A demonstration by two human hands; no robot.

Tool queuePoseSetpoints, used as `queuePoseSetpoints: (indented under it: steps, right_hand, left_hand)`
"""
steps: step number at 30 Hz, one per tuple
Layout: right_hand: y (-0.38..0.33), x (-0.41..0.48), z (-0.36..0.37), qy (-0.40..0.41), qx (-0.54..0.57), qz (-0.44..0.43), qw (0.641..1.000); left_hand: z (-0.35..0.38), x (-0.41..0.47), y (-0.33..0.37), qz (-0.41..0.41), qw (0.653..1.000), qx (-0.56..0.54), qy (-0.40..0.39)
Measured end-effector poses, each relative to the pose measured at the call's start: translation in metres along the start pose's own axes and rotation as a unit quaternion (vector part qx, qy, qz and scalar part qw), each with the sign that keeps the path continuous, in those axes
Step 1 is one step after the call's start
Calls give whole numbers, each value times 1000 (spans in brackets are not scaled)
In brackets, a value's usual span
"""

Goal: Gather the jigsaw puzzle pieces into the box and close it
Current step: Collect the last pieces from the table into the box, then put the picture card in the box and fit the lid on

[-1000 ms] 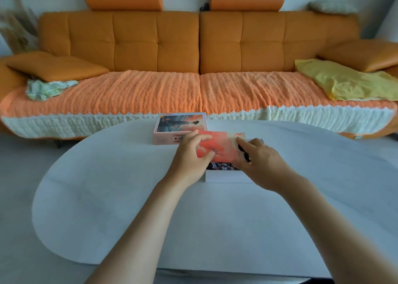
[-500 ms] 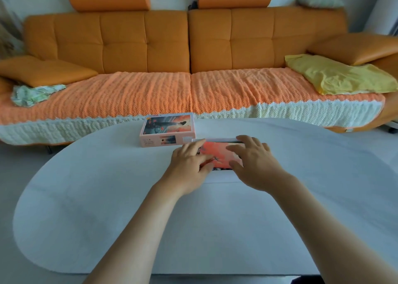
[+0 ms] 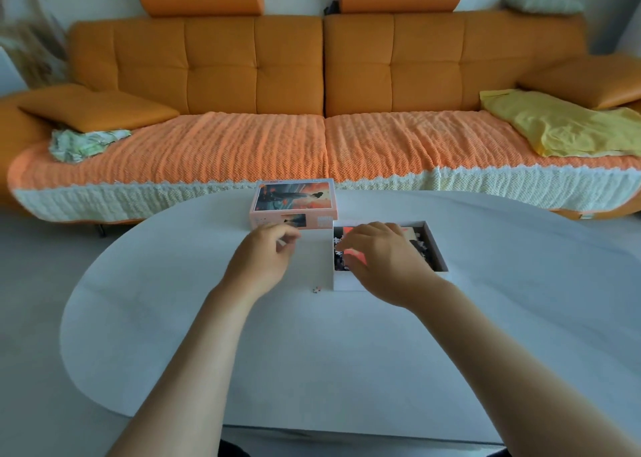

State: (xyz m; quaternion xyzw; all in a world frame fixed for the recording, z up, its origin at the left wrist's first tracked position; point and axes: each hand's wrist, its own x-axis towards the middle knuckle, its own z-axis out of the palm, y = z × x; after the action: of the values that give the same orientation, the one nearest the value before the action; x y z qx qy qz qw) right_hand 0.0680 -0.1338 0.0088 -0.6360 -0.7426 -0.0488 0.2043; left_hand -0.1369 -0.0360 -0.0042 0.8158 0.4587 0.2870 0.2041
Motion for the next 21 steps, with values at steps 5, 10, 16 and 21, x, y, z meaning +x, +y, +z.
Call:
queuePoseSetpoints:
  steps: [5, 10, 16, 21]
  right_hand:
    - [-34, 25, 16, -102, -132, -90, 982]
    - [-44, 38, 24, -155, -212, -77, 962]
    - [-43, 40, 24, -161, -195, -88, 964]
    - [-13, 39, 1, -2, 6, 27, 1000]
  left_hand:
    - [4, -15, -10, -49, 990, 16, -134]
    - [6, -18, -11, -43, 989, 34, -137]
    - [7, -13, -12, -33, 994, 21, -104]
    - [18, -5, 3, -36, 995, -72, -50]
